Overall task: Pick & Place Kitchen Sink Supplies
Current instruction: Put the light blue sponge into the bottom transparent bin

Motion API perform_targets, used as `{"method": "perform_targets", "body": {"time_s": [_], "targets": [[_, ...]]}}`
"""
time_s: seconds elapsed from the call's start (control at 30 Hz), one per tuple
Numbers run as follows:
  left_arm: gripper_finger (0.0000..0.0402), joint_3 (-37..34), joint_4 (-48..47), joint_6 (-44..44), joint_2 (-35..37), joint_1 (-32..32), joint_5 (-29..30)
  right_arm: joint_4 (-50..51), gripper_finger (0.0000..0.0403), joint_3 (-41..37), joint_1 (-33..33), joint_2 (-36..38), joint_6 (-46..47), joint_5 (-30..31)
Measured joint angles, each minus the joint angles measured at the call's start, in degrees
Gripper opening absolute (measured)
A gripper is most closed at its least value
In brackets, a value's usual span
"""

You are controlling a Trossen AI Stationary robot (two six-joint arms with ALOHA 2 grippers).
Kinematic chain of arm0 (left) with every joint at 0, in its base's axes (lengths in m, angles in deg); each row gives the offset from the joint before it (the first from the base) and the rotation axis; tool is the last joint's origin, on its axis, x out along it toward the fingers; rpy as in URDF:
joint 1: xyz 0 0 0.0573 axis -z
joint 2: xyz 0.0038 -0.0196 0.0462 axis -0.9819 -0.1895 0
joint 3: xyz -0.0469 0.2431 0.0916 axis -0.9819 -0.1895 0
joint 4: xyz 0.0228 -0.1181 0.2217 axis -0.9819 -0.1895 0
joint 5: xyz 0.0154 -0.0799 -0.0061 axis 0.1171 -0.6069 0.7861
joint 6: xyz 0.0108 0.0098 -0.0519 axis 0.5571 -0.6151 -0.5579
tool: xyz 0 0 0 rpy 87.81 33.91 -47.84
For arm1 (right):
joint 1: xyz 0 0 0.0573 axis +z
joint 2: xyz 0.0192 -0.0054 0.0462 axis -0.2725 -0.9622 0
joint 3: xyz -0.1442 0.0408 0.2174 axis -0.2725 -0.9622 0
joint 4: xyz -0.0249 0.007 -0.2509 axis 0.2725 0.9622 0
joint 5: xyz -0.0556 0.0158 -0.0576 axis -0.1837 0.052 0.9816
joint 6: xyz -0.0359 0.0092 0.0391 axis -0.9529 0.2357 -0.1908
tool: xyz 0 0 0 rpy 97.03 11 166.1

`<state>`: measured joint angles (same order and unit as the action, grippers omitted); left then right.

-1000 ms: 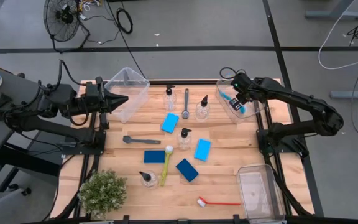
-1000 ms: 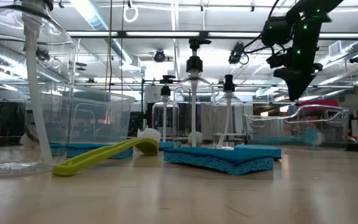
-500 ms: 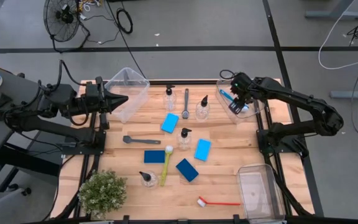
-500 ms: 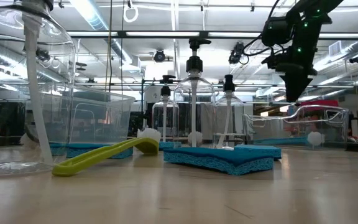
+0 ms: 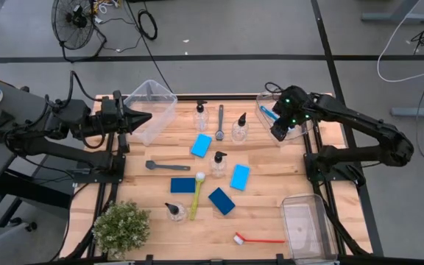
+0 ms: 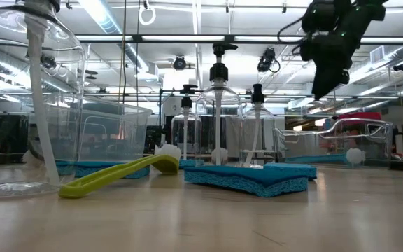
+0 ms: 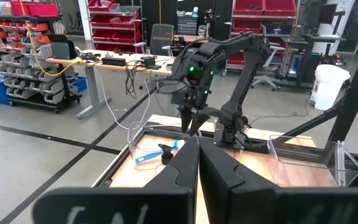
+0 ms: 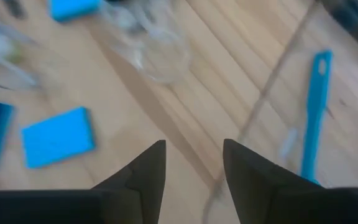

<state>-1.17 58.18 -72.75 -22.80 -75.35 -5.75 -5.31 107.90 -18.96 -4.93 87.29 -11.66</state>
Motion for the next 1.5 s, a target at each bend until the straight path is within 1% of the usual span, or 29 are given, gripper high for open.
{"method": "perform_targets", "body": {"time_s": [0.27, 0.6, 0.7, 0.9, 1.1, 1.27, 1.5], "targets": [[0.0016, 0.00, 0.02, -0.02, 0.00, -0.02, 0.00, -6.59, 0.0160, 0.00, 5.33, 5.33, 0.10, -6.11], [0.0016, 0.00, 0.00, -0.05, -0.01, -0.01, 0.03, -8.76, 0.0160, 0.00, 16.13, 6.13, 3.06, -6.27], [0.0016, 0.00, 0.02, -0.07, -0.02, 0.00, 0.03, -10.20, 0.0160, 0.00, 19.53, 6.01, 3.71, -4.10], [0.0016, 0.00, 0.00, -0.11, 0.00, -0.02, 0.03, -11.56, 0.0160, -0.49, 25.01, 4.78, 4.25, 2.66], [0.0016, 0.00, 0.00, -0.13, 0.00, -0.02, 0.00, -13.56, 0.0160, -3.53, 28.13, 1.77, 8.04, 2.74], [0.0016, 0.00, -0.02, -0.16, 0.00, -0.02, 0.00, -20.71, 0.0164, -7.84, 30.47, 0.31, 7.81, 2.75], [0.0016, 0.00, -0.02, -0.20, 0.00, -0.02, 0.00, -34.22, 0.0210, -15.91, 32.14, -1.02, 10.65, 2.93]]}}
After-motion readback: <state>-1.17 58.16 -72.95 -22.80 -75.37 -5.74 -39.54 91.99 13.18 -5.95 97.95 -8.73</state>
